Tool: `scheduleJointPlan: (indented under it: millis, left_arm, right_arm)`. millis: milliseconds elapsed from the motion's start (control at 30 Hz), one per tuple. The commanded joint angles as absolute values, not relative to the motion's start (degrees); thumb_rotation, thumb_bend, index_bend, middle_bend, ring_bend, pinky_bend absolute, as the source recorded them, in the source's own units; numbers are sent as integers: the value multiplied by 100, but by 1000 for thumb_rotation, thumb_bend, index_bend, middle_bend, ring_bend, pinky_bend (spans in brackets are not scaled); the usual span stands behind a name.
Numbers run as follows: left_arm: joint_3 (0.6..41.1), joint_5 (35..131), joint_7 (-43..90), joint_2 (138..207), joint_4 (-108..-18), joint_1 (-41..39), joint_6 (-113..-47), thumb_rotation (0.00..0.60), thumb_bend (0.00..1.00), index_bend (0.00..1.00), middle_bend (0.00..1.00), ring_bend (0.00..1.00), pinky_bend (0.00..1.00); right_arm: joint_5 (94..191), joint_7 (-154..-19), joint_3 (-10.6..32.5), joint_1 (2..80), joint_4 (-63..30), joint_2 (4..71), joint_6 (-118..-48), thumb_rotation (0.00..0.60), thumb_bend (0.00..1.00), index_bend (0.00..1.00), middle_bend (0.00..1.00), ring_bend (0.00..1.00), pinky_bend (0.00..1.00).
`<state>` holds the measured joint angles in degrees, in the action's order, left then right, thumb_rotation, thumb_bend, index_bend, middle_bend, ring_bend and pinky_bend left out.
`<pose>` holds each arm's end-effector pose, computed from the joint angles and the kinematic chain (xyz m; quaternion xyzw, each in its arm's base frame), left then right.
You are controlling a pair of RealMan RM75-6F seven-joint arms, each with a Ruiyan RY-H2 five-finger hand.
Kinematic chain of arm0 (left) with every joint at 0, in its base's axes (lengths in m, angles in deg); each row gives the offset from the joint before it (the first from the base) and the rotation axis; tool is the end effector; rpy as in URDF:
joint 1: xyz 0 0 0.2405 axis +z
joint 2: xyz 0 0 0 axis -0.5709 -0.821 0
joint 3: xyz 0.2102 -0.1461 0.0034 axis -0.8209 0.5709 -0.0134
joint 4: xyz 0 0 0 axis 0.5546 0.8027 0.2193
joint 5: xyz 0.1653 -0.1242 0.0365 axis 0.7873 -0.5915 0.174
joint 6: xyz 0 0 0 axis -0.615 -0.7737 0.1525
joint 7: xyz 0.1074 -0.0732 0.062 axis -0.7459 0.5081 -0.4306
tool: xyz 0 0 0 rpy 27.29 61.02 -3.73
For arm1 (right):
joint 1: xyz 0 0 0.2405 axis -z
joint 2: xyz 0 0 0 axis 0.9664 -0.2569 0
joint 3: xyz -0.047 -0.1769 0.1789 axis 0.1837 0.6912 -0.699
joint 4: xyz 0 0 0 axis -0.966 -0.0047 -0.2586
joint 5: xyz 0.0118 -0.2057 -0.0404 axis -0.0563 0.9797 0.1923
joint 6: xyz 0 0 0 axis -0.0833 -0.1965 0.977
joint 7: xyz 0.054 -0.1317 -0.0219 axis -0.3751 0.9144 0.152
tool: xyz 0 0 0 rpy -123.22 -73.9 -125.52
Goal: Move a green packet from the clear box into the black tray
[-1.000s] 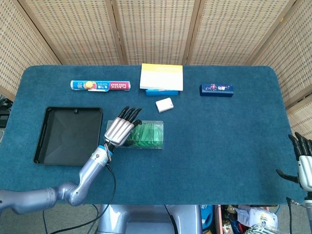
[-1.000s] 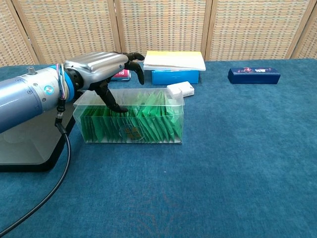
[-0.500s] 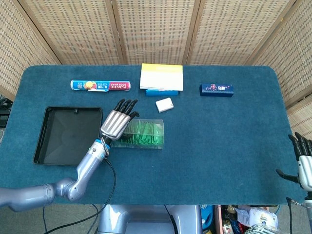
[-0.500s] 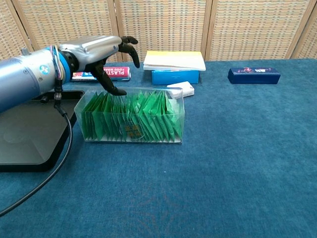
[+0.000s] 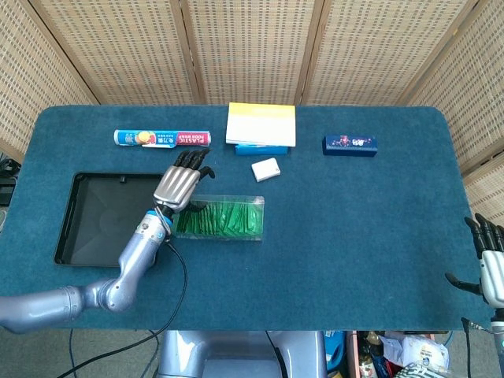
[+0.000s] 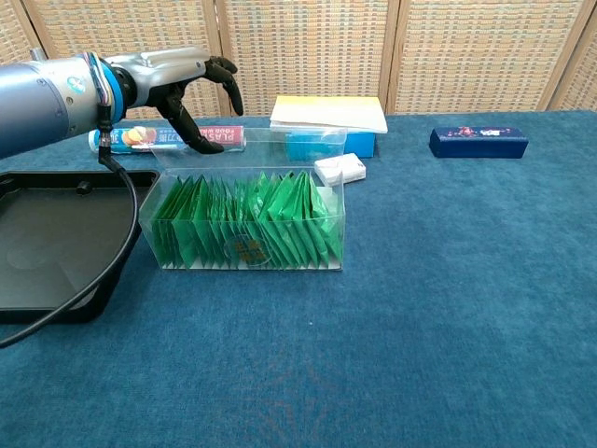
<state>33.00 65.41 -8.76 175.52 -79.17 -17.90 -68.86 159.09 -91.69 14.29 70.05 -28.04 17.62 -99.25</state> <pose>-0.0785 0.3950 0.0152 -0.7147 -0.3851 -0.3798 0.4435 -0.3476 -0.1976 0.1851 0.5484 -0.4123 0.3717 0.6254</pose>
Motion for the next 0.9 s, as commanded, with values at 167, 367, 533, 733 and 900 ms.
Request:
scheduleJointPlan:
  millis: [167,367,533,733,900]
  left_arm:
    - [3452,5808,-943,17339,-7733,-2116,-6718,600,285,336,0,0,0]
    - [3530,5490,-738,17271,-7608,-2205,-6602,600,285,350,0,0,0]
    - [3438,5227,-596,17303,-7302,-2284,-6396,600,297,350,0,0,0]
    - [3341,5099,-372,17321,-7061,-2316,-6182,600,308,351,0,0,0]
    - [3279,5051,-201,17341,-6904,-2330,-6055,600,327,355,0,0,0]
  right_arm:
    - [15879,-9152,1428,6988,-2777,1784,-9884,600,0,0,0,0,0]
    - [15846,-9122,1424,6971,-2745,1808,-9842,600,0,0,0,0,0]
    - [15813,-9065,1430,6950,-2711,1845,-9787,600,0,0,0,0,0]
    - [15799,-9027,1431,6942,-2690,1877,-9777,600,0,0,0,0,0]
    - [15800,-8999,1435,6933,-2681,1894,-9766,600,0,0,0,0,0]
